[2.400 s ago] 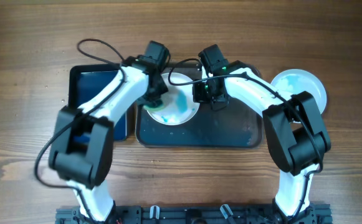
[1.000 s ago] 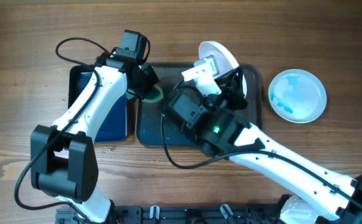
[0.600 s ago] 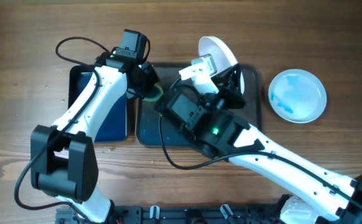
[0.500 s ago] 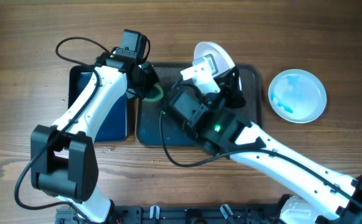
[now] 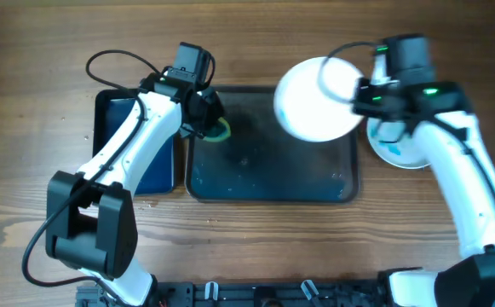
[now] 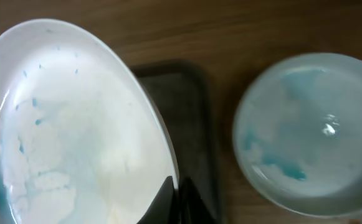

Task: Clean dirty plates on tray and stack at the side
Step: 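Lift the third plate with right gripper and stack it on the right plates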

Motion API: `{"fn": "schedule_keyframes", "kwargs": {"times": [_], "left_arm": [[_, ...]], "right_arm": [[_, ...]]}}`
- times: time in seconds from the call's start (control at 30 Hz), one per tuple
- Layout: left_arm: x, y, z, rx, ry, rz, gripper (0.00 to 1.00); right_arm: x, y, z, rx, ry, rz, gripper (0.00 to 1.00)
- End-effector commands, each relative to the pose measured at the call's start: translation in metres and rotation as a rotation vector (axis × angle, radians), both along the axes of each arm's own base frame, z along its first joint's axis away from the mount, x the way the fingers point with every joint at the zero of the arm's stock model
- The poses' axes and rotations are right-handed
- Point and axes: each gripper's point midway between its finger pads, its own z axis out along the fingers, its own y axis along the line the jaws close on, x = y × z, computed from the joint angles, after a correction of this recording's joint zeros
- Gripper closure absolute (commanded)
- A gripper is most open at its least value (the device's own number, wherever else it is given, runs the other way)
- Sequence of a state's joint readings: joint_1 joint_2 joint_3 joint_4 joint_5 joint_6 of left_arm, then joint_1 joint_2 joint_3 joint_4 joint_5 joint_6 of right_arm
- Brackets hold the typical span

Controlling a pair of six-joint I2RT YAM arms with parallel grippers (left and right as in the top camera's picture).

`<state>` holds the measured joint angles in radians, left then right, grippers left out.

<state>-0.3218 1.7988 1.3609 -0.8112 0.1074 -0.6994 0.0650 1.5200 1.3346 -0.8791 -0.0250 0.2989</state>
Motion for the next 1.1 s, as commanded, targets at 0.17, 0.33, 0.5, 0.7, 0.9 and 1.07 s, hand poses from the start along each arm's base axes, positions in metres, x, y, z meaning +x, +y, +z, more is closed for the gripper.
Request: {"fn": "schedule_keyframes", "kwargs": {"times": [0.17, 0.33, 0.5, 0.7, 0.9, 1.07], "left_arm": [[-0.001, -0.013, 0.004, 0.0, -0.019, -0.07, 0.96], [-0.001, -0.013, 0.003, 0.0, -0.019, -0.07, 0.96], [-0.001, -0.013, 0.004, 0.0, -0.019, -0.07, 0.96], [-0.001, -0.013, 0.004, 0.0, -0.019, -0.07, 0.96], [-0.001, -0.013, 0.005, 0.016, -0.035, -0.128, 0.96], [-0.006, -0.007, 0.015, 0.041, -0.055, -0.209, 0.96]], "right_arm": [[-0.029, -0.154, -0.002, -0.037, 0.027, -0.494, 0.96], [-0.047, -0.194, -0.031, -0.074, 0.126, -0.608, 0.96], [-0.051, -0.196, -0.074, -0.041, 0.262, -0.625, 0.96], [-0.065, -0.184, -0.118, -0.001, 0.441, -0.586, 0.9], [-0.06, -0.171, -0.096, 0.057, 0.423, -0.499, 0.63], [-0.039, -0.156, -0.029, 0.119, 0.286, -0.373, 0.59]]}}
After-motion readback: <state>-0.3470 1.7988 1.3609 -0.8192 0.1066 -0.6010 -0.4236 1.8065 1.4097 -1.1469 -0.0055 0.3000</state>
